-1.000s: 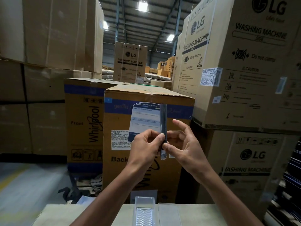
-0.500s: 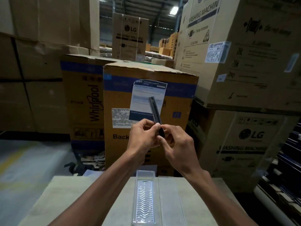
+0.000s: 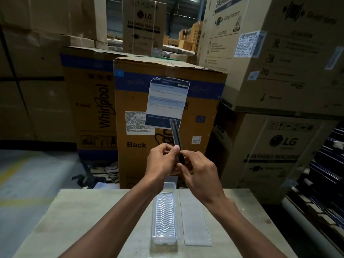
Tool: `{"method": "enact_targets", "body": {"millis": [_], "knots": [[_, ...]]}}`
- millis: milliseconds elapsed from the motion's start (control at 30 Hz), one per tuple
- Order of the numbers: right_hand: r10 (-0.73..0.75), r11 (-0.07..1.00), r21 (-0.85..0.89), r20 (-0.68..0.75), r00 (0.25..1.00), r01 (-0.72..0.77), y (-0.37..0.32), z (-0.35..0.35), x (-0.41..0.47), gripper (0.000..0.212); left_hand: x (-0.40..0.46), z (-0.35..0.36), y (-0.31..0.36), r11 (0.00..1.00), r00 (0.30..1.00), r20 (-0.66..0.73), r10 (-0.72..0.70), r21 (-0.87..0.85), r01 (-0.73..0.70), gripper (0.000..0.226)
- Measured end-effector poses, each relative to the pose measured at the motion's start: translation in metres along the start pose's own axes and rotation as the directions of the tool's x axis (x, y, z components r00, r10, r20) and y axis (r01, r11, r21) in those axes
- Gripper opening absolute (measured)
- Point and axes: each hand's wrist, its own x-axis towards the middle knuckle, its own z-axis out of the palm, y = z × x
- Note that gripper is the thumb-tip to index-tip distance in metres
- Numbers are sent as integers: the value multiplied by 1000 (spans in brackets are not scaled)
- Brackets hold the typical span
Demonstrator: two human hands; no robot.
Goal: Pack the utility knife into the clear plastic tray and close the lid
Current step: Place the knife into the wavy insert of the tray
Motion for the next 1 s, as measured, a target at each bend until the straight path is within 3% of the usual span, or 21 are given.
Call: {"method": "enact_targets", "body": {"millis": [300,400,467,533,633,767,867,1000], "knots": [[90,996,18,26,996,-90,11,22,-17,32,-4,-6,-25,993,997,42,-59,104,54,19],[152,987,39,33,988,-153,21,37,-25,30,0,-13,-36,948,996,90,-27,320,-3,31],[218,975,38,61,974,-220,31,53,-36,30,5,-23,-47,765,991,91,99,630,-134,38],[282,959,11,98,954,-284,43,73,-51,30,10,-38,-61,476,965,123,232,851,-223,49],[398,916,-32,180,900,-399,58,108,-76,28,21,-60,-70,162,904,217,368,943,-292,70],[499,865,-118,305,811,-487,70,154,-106,17,33,-77,-66,22,849,264,458,951,-308,81],[525,850,-198,414,744,-489,73,183,-122,11,35,-86,-67,-13,830,271,488,953,-303,82],[559,827,-279,504,658,-489,78,214,-128,20,34,-95,-76,-12,830,269,489,953,-302,83]]}}
